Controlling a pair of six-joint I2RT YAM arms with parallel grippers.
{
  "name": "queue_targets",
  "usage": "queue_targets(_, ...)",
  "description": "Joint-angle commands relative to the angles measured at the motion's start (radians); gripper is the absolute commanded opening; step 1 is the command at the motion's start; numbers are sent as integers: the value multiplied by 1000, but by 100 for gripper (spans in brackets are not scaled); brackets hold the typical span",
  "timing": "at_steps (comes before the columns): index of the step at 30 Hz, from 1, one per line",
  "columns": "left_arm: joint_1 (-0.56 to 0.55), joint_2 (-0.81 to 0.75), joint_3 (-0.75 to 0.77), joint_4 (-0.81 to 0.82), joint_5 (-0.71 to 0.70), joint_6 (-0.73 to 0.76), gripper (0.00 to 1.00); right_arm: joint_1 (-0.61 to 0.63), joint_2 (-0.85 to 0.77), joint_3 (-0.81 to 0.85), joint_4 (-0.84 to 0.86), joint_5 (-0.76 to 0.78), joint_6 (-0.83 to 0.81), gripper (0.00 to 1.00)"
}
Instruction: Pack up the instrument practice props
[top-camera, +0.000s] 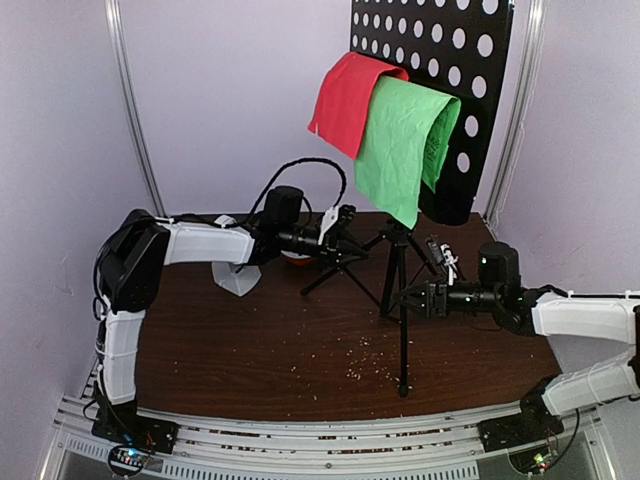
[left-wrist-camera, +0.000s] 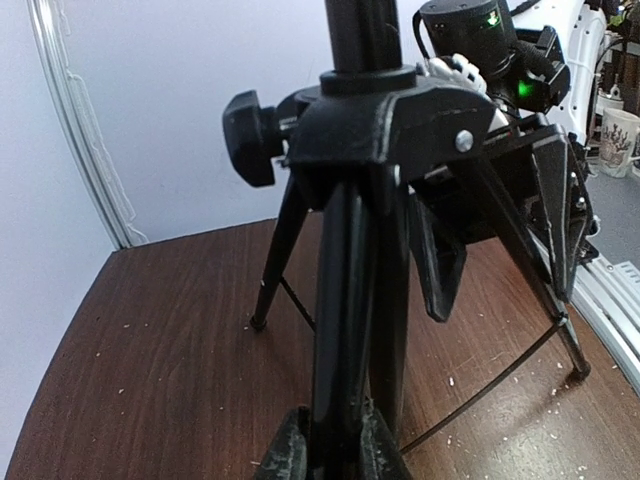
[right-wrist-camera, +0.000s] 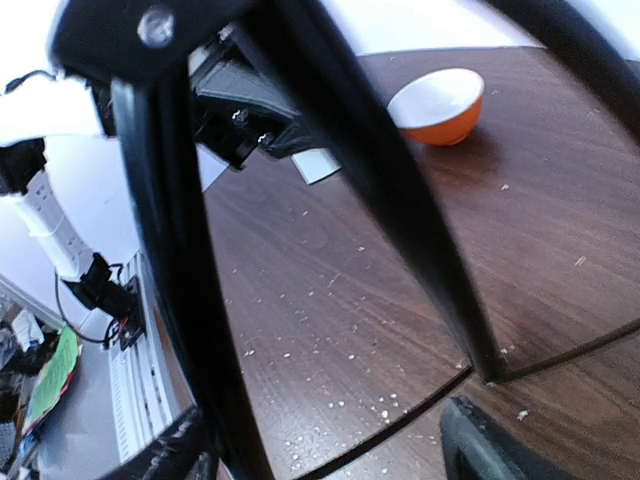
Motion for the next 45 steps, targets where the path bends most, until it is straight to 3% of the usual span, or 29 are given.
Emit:
queue_targets(1, -4, -100, -180, 124, -138, -113, 0, -14, -100, -34, -75, 121, -36, 83)
queue_targets(8, -21, -231, -398, 361, -447, -359, 0, -6, -281, -84, -91, 303, -7, 91)
queue_targets(16, -95, -334, -558, 433, -822, -551, 0, 90, -387, -127, -55, 554, 42, 92)
queue_targets(25, -222, -311, -517, 350, -1190, -665, 0, 206, -320, -114, -20, 773, 52, 91)
queue_targets(31, -250, -232, -436, 335, -1227, -760, 0, 257, -271, -106, 18, 865, 79, 91)
queue_targets(45, -298, -157, -312, 182, -1356, -617, 0, 267, -273, -134, 35, 945, 123, 90)
